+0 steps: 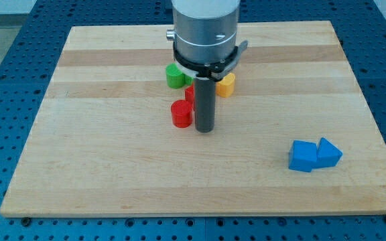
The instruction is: Push the cube into the red star
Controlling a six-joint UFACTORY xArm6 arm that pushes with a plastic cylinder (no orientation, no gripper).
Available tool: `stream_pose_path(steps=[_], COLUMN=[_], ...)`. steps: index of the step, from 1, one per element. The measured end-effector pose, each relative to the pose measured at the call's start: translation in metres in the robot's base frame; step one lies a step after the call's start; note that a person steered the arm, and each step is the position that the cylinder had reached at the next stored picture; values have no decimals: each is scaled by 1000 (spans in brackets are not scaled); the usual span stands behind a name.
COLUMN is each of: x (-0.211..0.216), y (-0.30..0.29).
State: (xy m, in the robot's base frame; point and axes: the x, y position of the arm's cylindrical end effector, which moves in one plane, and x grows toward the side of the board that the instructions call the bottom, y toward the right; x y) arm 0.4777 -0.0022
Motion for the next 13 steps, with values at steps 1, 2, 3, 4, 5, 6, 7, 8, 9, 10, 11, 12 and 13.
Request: stream_pose_path(steps=[1, 2, 3, 4, 5, 6, 7, 8, 9, 10, 11, 12, 13], x=[-7, -8, 1, 9, 8, -6, -14, -13, 29, 85, 90, 59, 25], y=[-8, -10, -10, -9, 17, 83, 162, 246, 278, 259, 204, 149, 111])
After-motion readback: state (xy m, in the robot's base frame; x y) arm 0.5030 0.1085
